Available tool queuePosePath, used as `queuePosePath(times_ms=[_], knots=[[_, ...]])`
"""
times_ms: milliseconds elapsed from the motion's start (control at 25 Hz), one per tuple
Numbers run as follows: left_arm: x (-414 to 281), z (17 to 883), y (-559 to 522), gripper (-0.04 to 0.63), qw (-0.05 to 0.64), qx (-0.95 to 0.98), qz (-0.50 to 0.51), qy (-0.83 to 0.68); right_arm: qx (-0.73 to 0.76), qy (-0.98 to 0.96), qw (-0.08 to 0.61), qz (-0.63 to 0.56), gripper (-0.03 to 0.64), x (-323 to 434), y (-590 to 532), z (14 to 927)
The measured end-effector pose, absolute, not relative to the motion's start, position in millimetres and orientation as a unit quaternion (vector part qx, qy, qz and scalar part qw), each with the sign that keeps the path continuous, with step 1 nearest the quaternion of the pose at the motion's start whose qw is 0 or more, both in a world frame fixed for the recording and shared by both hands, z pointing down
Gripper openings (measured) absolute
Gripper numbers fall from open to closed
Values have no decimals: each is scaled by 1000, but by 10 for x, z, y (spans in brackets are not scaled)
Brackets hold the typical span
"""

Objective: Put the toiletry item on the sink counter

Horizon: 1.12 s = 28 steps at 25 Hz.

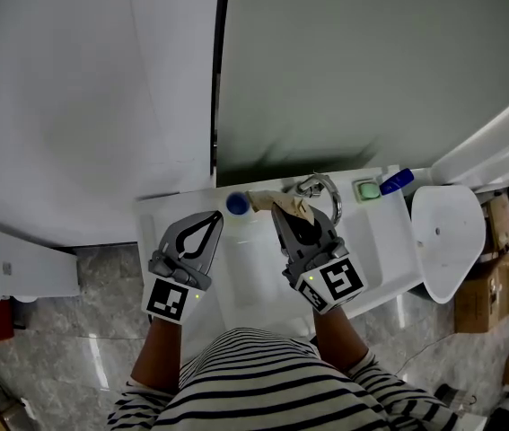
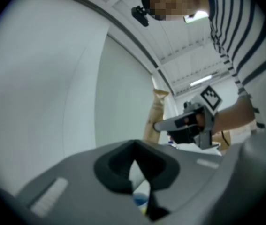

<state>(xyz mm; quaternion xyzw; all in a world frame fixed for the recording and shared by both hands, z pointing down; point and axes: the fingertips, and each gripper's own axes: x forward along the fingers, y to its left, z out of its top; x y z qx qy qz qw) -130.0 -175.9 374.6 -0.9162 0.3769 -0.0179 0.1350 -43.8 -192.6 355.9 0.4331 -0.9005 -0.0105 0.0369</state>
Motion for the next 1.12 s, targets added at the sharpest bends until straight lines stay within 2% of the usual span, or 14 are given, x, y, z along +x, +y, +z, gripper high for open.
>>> queuePosePath(times_ms=[440, 560, 680, 840, 1120], knots=[[-1394, 3819, -1827, 6, 129, -914, -16, 384, 430, -901, 54, -2, 11, -506, -2061, 3747], [-1425, 3850, -1874, 6, 107, -914, 2, 392, 429, -901, 65, 5, 11, -522, -2139, 3892], [-1431, 3902, -1932, 6, 121, -915, -10, 385, 429, -900, 79, 14, 11, -531, -2231, 4039], [-1463, 3941, -2010, 6, 69, -914, 28, 400, 430, -898, 91, 24, 12, -544, -2333, 4194], [-1449, 4039, -2124, 6, 70, -916, 21, 393, 431, -894, 112, 49, 11, -565, -2514, 4506]])
